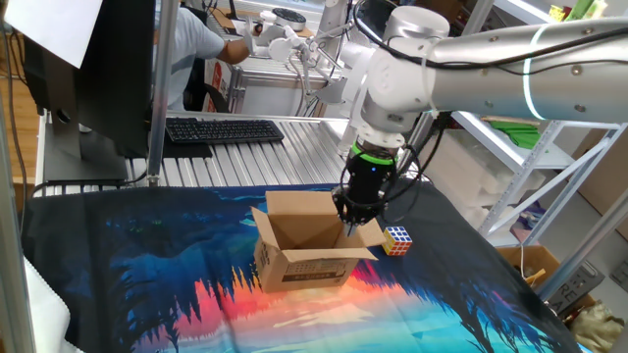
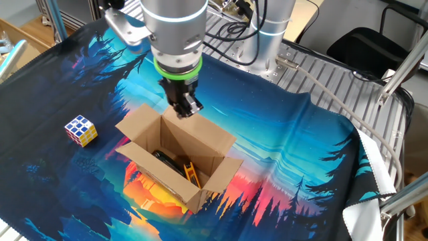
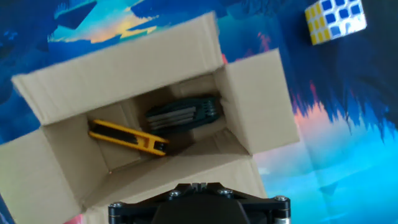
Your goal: Cover the box
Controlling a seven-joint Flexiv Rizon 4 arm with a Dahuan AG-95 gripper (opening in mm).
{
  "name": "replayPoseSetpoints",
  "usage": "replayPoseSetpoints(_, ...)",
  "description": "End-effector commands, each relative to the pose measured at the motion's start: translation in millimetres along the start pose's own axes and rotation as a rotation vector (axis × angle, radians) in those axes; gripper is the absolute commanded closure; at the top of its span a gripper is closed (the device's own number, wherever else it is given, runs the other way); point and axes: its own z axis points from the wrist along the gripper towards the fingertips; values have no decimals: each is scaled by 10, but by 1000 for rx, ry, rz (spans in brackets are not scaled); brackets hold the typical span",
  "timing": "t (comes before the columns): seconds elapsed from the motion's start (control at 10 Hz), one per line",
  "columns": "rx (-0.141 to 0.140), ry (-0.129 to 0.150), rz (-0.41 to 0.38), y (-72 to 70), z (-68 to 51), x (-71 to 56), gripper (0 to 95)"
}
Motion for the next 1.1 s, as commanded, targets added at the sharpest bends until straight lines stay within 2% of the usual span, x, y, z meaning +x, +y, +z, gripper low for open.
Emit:
replayPoseSetpoints(0.1,16,-80,-187,-142,55,-111,950)
replayPoseSetpoints(0.5,23,-90,-222,-338,88,-253,950)
replayPoseSetpoints(0.6,26,-91,-224,-381,84,-292,760)
replayPoseSetpoints(0.9,33,-92,-231,-470,57,-384,760)
replayPoseSetpoints(1.1,47,-90,-270,-566,24,-478,760)
